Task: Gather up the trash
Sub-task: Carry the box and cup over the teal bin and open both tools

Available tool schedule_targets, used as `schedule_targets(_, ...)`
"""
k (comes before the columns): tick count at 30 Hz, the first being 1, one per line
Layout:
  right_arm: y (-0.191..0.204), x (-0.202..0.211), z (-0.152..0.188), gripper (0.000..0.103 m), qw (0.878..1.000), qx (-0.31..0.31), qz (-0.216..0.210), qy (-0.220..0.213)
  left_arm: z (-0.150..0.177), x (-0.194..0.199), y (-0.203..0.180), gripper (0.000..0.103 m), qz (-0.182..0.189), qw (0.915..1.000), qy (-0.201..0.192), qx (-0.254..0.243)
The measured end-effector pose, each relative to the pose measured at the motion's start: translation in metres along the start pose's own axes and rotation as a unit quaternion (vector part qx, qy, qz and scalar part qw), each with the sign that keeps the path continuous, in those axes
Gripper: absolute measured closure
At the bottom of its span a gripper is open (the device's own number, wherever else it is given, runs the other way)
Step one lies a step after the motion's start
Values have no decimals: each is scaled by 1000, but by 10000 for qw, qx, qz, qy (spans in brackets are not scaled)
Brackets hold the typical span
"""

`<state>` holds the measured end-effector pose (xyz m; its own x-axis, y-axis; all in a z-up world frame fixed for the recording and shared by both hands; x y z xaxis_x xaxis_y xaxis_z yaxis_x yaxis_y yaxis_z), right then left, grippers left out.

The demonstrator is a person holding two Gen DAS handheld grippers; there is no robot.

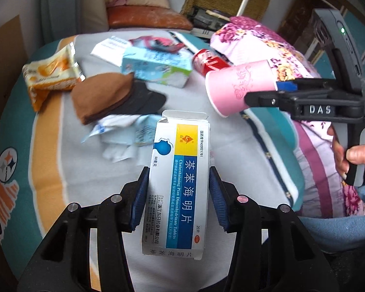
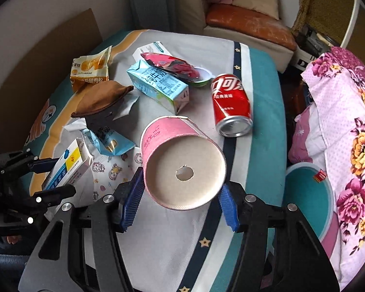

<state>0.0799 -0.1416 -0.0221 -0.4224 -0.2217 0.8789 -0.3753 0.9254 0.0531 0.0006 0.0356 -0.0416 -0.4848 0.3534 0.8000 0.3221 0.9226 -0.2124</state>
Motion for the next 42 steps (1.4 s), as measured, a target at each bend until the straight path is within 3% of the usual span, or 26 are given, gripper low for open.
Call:
schedule_targets(10,-62,32,28,48,9978,-589,105,-281,-33,-11,-43,54,29,9998,-112,-175)
schedule_targets(21,-144,61,57,48,9904,-1212,370,-547,-79,-46,-111,54,95,9970,-31,-764)
schedule_targets(33,-231,77,104,48,9767,-1912,758,-617,-112,-106,-198,54,390,9886,265,-1428)
schedule_targets(42,-272,77,135,48,9676,-2308,878,-529,-127,-150,-248,54,540,9825,532,-1700)
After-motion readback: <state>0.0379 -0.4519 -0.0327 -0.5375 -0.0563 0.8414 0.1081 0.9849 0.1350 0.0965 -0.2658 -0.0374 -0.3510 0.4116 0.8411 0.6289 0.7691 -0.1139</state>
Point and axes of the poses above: each gripper's, at about its wrist camera, not at the fingertips, and x roughly against the way its jaws point, y to its left, z to its underside, the point moved 2 cm from there along -x, roughly the way its jaws point, and after that the axes turned 4 degrees about -x, right-handed, at the moved point
